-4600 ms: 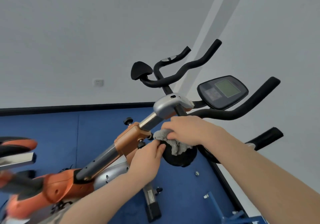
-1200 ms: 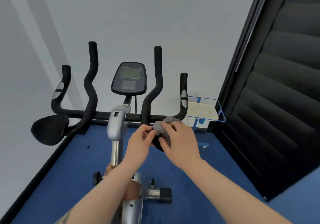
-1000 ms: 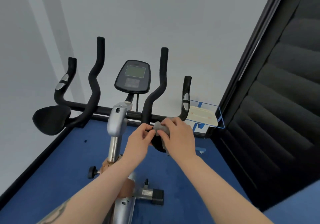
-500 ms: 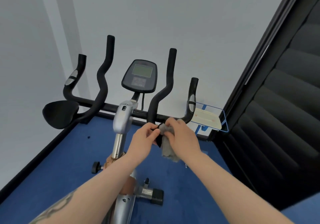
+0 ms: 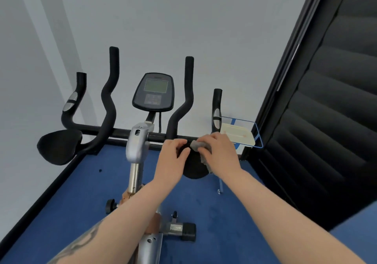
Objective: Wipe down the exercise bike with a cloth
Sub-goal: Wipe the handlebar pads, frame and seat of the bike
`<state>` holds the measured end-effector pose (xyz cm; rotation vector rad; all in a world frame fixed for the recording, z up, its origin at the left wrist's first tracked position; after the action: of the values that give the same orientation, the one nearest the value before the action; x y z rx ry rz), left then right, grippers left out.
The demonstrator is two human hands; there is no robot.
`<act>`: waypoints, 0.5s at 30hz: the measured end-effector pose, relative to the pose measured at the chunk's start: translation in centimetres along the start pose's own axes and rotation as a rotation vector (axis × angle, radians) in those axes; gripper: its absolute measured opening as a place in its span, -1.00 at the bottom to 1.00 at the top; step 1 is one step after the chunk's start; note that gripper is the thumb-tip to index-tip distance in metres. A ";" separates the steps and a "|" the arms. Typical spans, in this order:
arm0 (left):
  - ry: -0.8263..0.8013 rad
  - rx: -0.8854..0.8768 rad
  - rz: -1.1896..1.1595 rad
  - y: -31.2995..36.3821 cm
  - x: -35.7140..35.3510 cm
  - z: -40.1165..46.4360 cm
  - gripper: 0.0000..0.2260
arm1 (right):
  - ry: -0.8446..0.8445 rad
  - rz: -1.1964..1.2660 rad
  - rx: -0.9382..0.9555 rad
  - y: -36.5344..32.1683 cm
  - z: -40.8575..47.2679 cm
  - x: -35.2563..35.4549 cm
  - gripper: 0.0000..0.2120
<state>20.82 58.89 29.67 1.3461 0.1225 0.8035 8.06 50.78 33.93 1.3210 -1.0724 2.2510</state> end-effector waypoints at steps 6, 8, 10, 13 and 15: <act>0.007 -0.063 0.433 -0.5 -1.9 -0.7 -0.68 | 0.155 0.285 -0.166 1.5 -3.4 -2.7 -0.77; 0.019 -0.080 0.500 -0.4 -1.9 -0.4 -0.68 | 0.056 0.271 -0.239 1.8 -1.6 -2.6 -0.79; 0.002 -0.091 0.538 -0.4 -1.9 -0.3 -0.67 | -0.015 0.265 -0.294 1.8 -0.8 -2.5 -0.77; -0.010 -0.085 0.522 -0.5 -1.8 -0.6 -0.68 | 0.028 0.103 -0.319 1.6 -2.5 -3.2 -0.71; -0.028 -0.088 0.495 -0.5 -1.8 -0.6 -0.67 | 0.044 -0.057 -0.298 1.3 -3.7 -3.7 -0.67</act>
<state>19.44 58.33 28.41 1.3191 -0.2773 1.1882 6.98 53.06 29.13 1.1567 -1.2783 1.9765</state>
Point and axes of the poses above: each hand's wrist, its own z-axis towards the middle knuckle, its own x-axis out of the back of the hand, y = z × x, the point moved 5 cm from there along z, towards the middle knuckle, and after that the axes turned 4 degrees about -y, right-handed, at the moved point
